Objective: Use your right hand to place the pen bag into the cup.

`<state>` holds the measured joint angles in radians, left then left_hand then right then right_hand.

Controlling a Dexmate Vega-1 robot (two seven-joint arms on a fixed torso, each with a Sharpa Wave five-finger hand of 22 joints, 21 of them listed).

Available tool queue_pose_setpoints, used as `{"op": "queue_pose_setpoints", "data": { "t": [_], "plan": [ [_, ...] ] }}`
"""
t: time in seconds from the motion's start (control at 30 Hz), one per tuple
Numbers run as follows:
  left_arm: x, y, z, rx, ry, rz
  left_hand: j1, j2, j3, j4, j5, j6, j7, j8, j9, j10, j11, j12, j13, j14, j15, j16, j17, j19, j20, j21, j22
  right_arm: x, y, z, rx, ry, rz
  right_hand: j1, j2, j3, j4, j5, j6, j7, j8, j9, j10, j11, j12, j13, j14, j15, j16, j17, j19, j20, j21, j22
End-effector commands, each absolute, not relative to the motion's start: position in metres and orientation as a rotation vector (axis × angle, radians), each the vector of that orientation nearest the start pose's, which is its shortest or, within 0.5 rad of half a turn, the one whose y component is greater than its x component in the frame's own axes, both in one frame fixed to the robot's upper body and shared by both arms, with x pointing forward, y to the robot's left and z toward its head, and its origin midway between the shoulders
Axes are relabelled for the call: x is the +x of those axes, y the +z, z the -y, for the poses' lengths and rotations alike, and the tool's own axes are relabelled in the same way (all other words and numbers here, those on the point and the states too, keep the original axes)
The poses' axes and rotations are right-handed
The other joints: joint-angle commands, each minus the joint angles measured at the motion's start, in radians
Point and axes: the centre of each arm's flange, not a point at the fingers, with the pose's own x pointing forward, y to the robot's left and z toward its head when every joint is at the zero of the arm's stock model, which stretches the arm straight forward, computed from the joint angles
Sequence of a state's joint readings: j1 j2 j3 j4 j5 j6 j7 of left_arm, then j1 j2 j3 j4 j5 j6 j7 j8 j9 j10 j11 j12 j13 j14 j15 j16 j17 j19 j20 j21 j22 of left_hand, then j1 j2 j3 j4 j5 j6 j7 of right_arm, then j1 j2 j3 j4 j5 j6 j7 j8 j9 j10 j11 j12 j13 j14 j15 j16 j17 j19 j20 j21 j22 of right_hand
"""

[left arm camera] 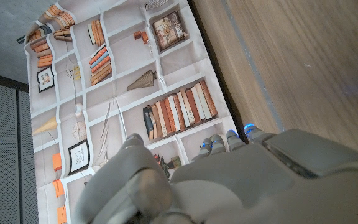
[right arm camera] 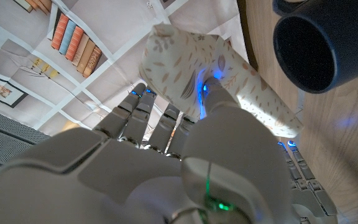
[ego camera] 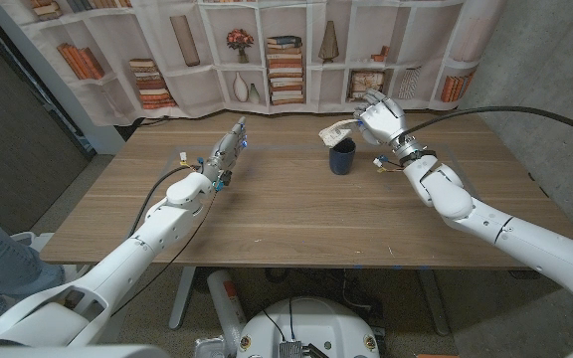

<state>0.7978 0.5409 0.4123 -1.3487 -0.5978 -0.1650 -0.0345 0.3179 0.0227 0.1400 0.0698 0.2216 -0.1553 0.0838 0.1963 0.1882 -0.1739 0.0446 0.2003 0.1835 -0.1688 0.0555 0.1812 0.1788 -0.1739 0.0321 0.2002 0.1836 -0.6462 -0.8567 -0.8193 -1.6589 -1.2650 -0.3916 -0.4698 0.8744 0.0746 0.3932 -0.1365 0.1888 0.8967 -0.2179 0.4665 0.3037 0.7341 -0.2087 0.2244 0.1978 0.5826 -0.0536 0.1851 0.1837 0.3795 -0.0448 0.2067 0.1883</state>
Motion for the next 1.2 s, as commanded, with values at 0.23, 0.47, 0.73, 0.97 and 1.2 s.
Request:
{"op": "queue_pose_setpoints", "data": {
  "t": [0.23, 0.47, 0.73, 0.97, 1.2],
  "plan": [
    [0.653, -0.017, -0.273, 0.07, -0.248, 0.525, 0.013, 0.001, -0.004, 0.002, -0.003, 0.001, 0.0, 0.003, 0.002, -0.01, 0.0, 0.004, 0.005, -0.082, -0.002, 0.006, 0.004, -0.135, 0.004, 0.003, 0.002, 0.586, 0.048, 0.209, -1.956, -0.652, 1.116, 0.018, 0.028, 0.006, 0.001, 0.003, 0.01, -0.005, 0.01, 0.003, 0.002, 0.001, 0.004, 0.004, 0.013, -0.151, 0.003, 0.003, -0.007, -0.066, 0.001, 0.004],
    [0.652, -0.018, -0.276, 0.07, -0.246, 0.519, 0.013, 0.001, -0.005, 0.002, -0.003, 0.001, 0.0, 0.003, 0.002, -0.01, 0.001, 0.004, 0.005, -0.082, -0.001, 0.006, 0.004, -0.135, 0.004, 0.004, 0.002, 0.589, 0.049, 0.203, -1.93, -0.6, 1.086, 0.018, 0.028, 0.007, 0.001, 0.003, 0.01, -0.005, 0.01, 0.003, 0.002, 0.001, 0.004, 0.004, 0.013, -0.152, 0.003, 0.003, -0.007, -0.067, 0.001, 0.004],
    [0.653, -0.019, -0.279, 0.067, -0.247, 0.521, 0.014, 0.002, -0.006, 0.002, -0.003, 0.002, 0.001, 0.003, 0.002, -0.01, 0.001, 0.004, 0.005, -0.082, -0.001, 0.006, 0.004, -0.135, 0.004, 0.004, 0.002, 0.589, 0.051, 0.195, -1.917, -0.546, 1.064, 0.017, 0.028, 0.007, 0.001, 0.003, 0.01, -0.005, 0.01, 0.002, 0.001, 0.001, 0.004, 0.004, 0.012, -0.152, 0.003, 0.003, -0.007, -0.066, 0.001, 0.004],
    [0.654, -0.018, -0.277, 0.067, -0.253, 0.521, 0.014, 0.002, -0.007, 0.002, -0.003, 0.002, 0.0, 0.003, 0.002, -0.01, 0.002, 0.004, 0.005, -0.082, -0.001, 0.006, 0.004, -0.135, 0.006, 0.004, 0.002, 0.59, 0.052, 0.194, -1.883, -0.497, 1.033, 0.017, 0.028, 0.007, 0.001, 0.003, 0.01, -0.005, 0.011, 0.002, 0.0, 0.001, 0.003, 0.004, 0.01, -0.152, 0.002, 0.003, -0.007, -0.066, 0.001, 0.004],
    [0.656, -0.019, -0.279, 0.065, -0.25, 0.519, 0.015, 0.003, -0.008, 0.002, -0.004, 0.003, 0.0, 0.003, 0.002, -0.011, 0.001, 0.004, 0.005, -0.082, 0.0, 0.006, 0.004, -0.135, 0.006, 0.004, 0.002, 0.593, 0.049, 0.196, -1.868, -0.484, 1.008, 0.016, 0.027, 0.008, 0.001, 0.002, 0.009, -0.005, 0.011, 0.001, -0.003, 0.001, 0.001, 0.004, 0.009, -0.152, 0.001, 0.003, -0.007, -0.066, 0.002, 0.004]
  ]
}}
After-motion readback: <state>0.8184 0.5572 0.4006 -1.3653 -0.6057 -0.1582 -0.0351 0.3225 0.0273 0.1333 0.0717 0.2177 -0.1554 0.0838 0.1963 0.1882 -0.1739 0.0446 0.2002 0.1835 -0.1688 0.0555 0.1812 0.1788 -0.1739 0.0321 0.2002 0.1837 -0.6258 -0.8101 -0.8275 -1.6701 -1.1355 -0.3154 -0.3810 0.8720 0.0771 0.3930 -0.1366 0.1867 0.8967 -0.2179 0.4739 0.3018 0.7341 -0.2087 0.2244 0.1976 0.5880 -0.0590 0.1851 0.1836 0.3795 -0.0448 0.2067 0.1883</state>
